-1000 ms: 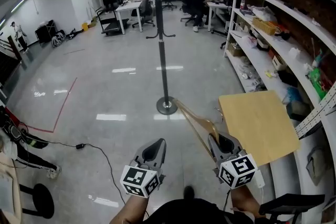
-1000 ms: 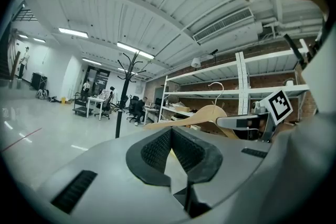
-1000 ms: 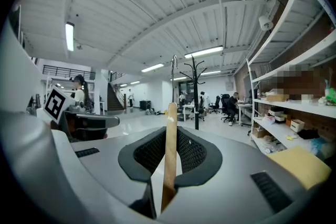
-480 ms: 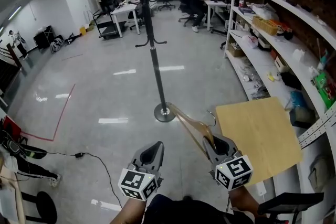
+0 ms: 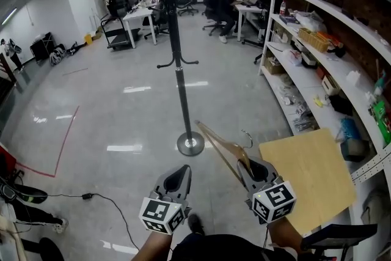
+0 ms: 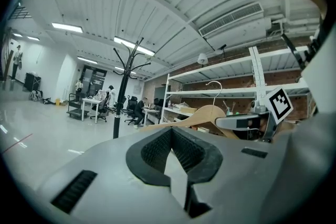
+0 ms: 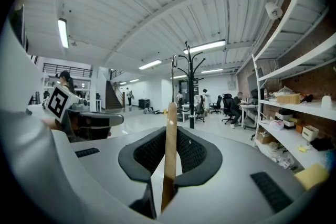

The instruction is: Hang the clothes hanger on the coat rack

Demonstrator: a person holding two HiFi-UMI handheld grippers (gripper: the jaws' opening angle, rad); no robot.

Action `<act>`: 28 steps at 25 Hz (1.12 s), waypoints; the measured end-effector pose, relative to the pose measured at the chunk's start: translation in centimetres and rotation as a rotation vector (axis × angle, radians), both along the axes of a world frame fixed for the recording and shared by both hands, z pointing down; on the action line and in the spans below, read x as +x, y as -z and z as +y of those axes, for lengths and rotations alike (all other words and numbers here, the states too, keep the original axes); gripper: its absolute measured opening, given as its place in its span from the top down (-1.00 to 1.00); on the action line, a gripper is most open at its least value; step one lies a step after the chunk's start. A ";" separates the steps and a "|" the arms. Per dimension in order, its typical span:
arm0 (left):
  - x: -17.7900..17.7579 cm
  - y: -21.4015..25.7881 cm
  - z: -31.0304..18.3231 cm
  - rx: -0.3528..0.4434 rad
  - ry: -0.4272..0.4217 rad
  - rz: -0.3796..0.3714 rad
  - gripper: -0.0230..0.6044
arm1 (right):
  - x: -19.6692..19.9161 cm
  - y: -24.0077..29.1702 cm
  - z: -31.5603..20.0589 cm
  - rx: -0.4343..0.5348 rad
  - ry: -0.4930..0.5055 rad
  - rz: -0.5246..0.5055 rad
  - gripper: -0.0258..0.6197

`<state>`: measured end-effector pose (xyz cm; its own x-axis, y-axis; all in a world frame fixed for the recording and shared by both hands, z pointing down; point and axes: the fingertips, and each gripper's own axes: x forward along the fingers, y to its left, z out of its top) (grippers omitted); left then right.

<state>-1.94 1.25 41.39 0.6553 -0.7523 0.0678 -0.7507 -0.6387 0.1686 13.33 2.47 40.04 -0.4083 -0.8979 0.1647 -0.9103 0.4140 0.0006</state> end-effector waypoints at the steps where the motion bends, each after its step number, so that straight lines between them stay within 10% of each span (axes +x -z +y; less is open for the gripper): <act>1: -0.7 0.0 -1.4 0.001 0.000 0.005 0.92 | -0.6 0.2 -1.3 0.000 -0.001 0.006 0.74; 14: -6.1 -0.5 -12.5 -0.008 -0.019 0.033 0.92 | -5.2 0.6 -12.0 -0.007 -0.012 0.015 0.74; 28: -2.5 -0.7 -24.4 -0.019 0.049 -0.023 0.92 | -2.9 -0.5 -25.2 -0.003 0.136 -0.015 0.74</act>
